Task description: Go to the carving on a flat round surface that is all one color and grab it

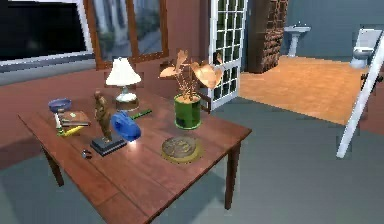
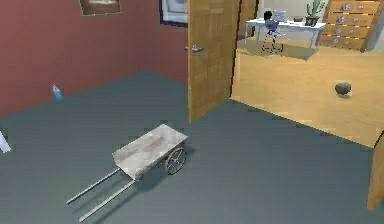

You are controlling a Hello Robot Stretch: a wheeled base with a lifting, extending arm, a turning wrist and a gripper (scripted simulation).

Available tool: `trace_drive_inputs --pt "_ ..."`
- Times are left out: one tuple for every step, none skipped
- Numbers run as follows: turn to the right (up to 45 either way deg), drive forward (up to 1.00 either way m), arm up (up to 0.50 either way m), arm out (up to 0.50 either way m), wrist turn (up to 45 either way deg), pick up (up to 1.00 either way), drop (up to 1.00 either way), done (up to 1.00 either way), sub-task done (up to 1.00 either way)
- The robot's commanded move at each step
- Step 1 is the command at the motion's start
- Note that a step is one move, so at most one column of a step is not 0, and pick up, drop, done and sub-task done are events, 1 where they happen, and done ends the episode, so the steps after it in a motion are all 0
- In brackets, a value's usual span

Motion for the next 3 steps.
trace_drive_inputs --pt "0.0 0.35 0.00 0.00 0.0 0.00 0.00 0.00 0.00" --pt "-45.0 0.00 0.00 0.00 0.0 0.00 0.00 0.00 0.00" --pt "-36.0 0.00 0.00 0.00 0.0 0.00 0.00 0.00 0.00"
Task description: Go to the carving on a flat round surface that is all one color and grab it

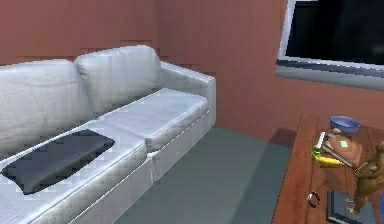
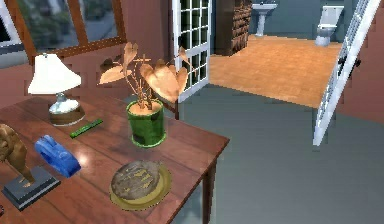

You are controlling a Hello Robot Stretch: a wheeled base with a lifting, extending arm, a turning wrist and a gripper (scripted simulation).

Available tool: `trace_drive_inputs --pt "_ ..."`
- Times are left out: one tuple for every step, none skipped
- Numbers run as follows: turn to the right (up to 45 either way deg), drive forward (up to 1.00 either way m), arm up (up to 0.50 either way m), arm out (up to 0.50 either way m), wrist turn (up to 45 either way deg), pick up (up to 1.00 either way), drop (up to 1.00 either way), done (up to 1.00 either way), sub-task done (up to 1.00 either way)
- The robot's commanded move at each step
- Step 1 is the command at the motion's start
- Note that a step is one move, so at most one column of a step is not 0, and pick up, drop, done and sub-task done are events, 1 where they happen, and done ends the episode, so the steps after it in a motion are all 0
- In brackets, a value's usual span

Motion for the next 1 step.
trace_drive_inputs --pt "0.0 0.00 0.50 0.00 0.0 0.00 0.00 0.00 0.00"
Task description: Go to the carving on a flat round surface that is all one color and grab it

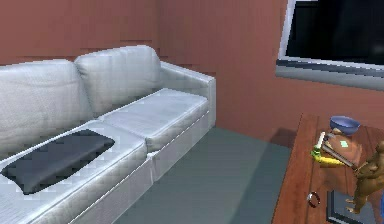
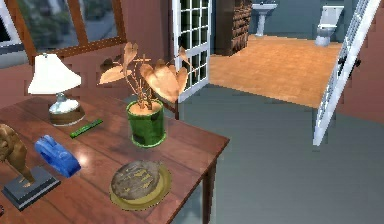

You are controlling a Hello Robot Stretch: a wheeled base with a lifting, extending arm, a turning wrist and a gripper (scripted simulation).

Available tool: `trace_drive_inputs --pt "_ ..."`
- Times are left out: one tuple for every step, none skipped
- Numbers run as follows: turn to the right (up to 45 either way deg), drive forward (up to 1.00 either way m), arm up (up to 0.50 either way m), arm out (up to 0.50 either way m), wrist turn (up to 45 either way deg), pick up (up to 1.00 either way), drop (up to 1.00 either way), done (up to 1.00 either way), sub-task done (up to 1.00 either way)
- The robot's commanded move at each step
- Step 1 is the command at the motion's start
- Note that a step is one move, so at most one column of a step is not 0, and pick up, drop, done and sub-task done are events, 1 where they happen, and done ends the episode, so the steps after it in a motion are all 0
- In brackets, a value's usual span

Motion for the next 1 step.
trace_drive_inputs --pt "0.0 0.00 0.34 0.00 0.0 0.00 0.00 0.00 0.00"
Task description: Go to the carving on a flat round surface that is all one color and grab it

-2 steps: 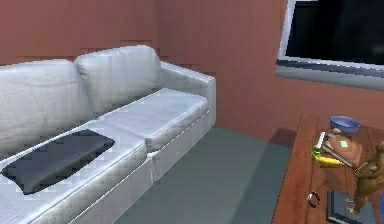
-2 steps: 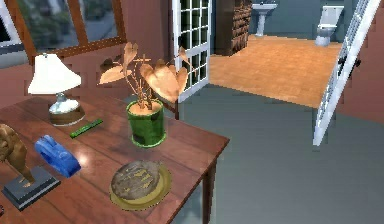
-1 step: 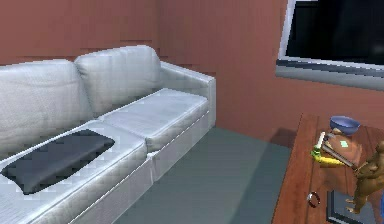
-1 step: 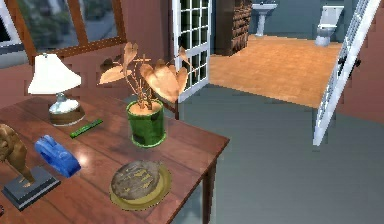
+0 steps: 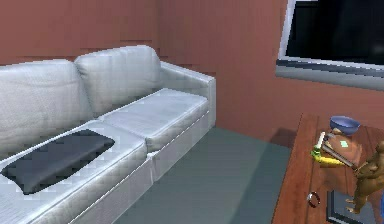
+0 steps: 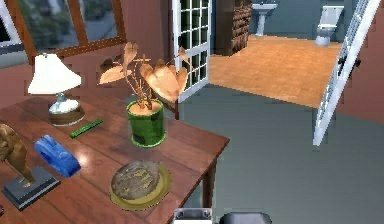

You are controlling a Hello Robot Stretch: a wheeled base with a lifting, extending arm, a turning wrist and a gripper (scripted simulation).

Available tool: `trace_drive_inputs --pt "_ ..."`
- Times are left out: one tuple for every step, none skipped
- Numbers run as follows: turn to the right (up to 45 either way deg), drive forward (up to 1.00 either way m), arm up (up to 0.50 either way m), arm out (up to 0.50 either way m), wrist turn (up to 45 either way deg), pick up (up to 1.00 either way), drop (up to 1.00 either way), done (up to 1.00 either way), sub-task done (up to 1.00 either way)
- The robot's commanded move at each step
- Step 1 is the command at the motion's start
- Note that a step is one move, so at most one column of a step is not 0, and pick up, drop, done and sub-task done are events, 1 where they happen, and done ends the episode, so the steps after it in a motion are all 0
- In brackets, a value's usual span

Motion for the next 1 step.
trace_drive_inputs --pt "0.0 0.00 0.00 0.32 0.0 0.00 0.00 0.00 0.00"
